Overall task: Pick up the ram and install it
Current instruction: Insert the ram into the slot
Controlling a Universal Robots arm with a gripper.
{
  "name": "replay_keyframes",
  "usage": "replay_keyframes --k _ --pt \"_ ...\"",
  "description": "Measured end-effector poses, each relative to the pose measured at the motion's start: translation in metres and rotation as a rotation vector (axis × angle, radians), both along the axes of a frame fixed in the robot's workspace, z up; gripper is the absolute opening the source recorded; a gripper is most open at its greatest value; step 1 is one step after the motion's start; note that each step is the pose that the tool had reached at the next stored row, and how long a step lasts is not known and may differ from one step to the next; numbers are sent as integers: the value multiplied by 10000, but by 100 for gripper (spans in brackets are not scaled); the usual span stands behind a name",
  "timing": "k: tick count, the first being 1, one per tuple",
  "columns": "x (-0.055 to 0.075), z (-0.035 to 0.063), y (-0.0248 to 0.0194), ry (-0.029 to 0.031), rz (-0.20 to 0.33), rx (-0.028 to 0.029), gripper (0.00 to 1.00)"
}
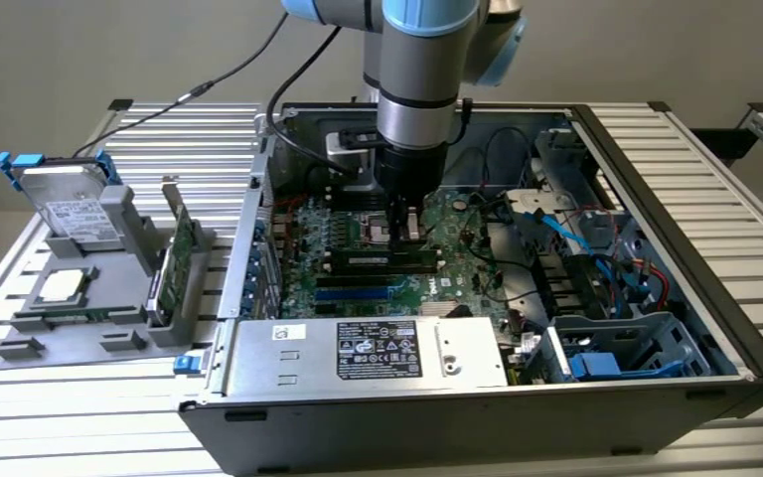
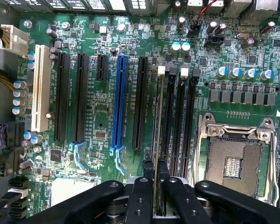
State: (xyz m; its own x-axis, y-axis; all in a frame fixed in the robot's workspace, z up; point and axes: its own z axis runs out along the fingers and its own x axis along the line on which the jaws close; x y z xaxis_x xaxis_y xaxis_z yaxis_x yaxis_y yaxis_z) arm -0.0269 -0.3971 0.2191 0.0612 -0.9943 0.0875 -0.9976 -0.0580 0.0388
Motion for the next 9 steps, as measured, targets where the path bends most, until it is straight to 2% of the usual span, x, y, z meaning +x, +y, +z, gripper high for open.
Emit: replay_keyframes --k 9 --pt "13 -2 0 -1 -9 -20 14"
